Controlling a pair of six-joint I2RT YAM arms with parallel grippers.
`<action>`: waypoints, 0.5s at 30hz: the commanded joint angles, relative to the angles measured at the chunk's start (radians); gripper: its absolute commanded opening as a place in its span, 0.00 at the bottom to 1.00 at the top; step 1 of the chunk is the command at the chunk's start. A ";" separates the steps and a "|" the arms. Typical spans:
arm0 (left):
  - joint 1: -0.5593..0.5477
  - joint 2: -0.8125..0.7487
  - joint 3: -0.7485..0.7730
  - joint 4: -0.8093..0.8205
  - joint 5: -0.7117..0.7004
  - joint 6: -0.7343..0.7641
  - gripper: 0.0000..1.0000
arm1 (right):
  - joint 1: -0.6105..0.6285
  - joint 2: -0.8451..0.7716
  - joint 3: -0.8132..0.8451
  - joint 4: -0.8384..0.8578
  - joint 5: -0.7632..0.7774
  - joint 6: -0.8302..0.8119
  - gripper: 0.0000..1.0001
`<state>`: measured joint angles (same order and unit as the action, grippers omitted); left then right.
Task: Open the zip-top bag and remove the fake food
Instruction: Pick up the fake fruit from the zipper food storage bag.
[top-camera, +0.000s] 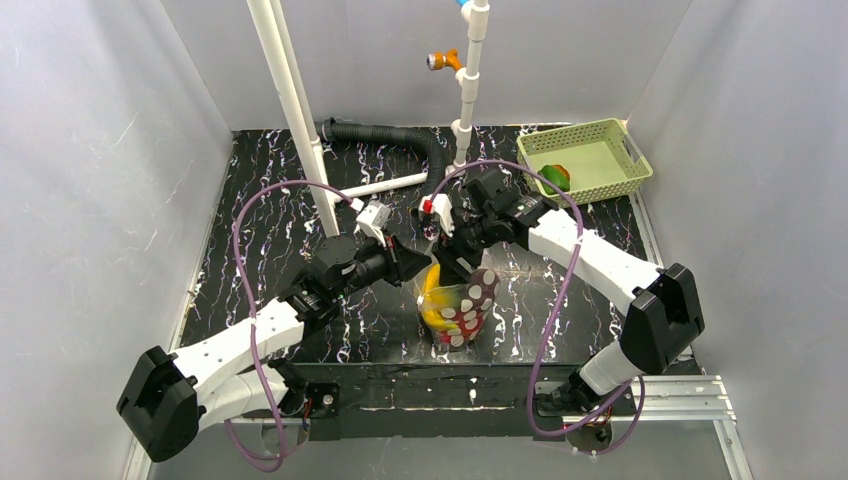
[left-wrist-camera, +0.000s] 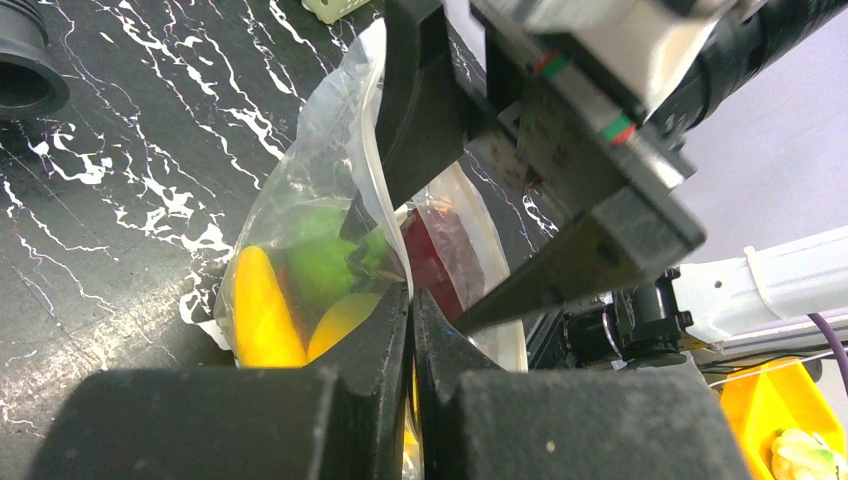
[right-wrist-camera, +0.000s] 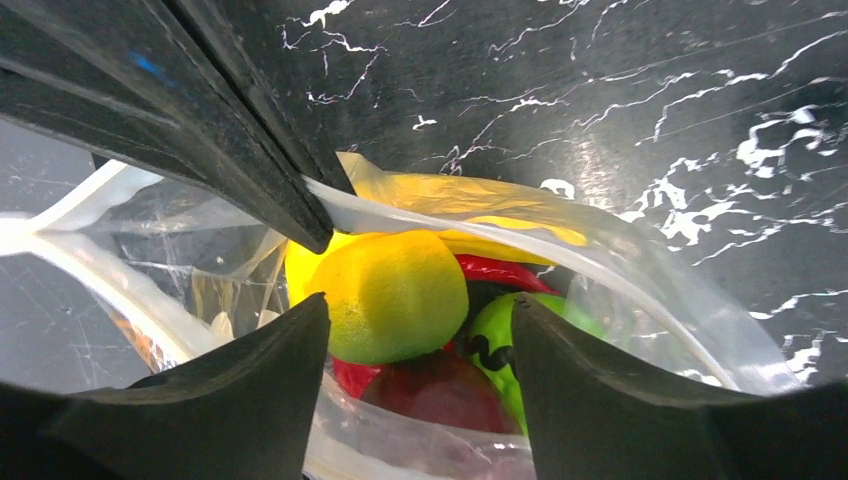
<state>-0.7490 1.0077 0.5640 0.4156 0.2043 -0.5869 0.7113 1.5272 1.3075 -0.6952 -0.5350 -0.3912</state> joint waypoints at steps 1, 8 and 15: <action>0.005 0.006 0.062 0.038 -0.004 0.017 0.00 | 0.014 -0.044 -0.055 0.085 -0.022 0.082 0.77; 0.004 -0.003 0.077 0.006 -0.029 0.039 0.00 | 0.016 -0.056 -0.112 0.170 0.044 0.191 0.84; 0.003 0.008 0.106 -0.021 -0.046 0.065 0.00 | 0.030 -0.061 -0.098 0.189 0.160 0.266 0.94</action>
<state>-0.7490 1.0248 0.6109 0.3794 0.1791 -0.5503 0.7334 1.4963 1.1957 -0.5434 -0.4595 -0.1783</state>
